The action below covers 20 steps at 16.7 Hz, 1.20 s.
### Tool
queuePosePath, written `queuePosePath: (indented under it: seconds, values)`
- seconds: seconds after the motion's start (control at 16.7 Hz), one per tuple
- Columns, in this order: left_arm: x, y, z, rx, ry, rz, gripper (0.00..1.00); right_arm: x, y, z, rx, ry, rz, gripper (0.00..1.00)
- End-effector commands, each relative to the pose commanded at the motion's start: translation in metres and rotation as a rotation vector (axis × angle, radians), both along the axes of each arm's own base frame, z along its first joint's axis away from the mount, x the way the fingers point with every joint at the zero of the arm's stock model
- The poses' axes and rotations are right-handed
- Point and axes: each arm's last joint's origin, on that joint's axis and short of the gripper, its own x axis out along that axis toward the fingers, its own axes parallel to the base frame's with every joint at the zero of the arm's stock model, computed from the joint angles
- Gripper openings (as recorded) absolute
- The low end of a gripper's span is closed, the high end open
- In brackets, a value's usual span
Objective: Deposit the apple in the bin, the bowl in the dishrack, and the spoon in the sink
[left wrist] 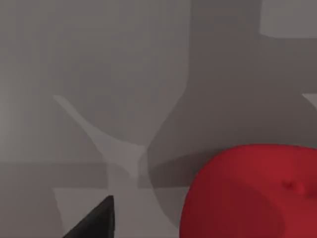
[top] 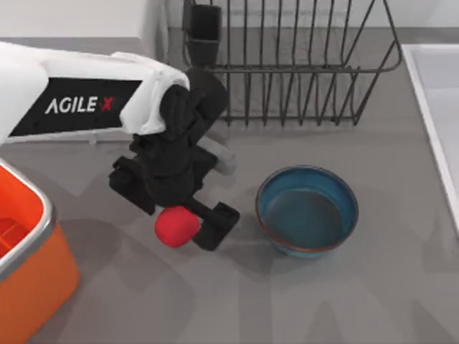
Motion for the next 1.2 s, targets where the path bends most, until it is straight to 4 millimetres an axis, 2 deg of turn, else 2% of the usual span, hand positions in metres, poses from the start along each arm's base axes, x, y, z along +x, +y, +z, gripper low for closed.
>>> queuePosePath:
  seconds: [0.12, 0.36, 1.14, 1.2]
  values:
    - [-0.0016, 0.0005, -0.0145, 0.004, 0.007, 0.000, 1.00, 0.0000, 0.0000, 0.0000, 0.000, 0.000, 0.000, 1.00]
    - [-0.0020, 0.0006, -0.0168, 0.006, 0.009, -0.001, 1.00, 0.0000, 0.0000, 0.0000, 0.000, 0.000, 0.000, 1.00]
    - [-0.0020, 0.0006, -0.0168, 0.006, 0.009, -0.001, 0.02, 0.0000, 0.0000, 0.0000, 0.000, 0.000, 0.000, 1.00]
    - [-0.0020, 0.0006, -0.0168, 0.006, 0.009, -0.001, 0.00, 0.0000, 0.0000, 0.0000, 0.000, 0.000, 0.000, 1.00]
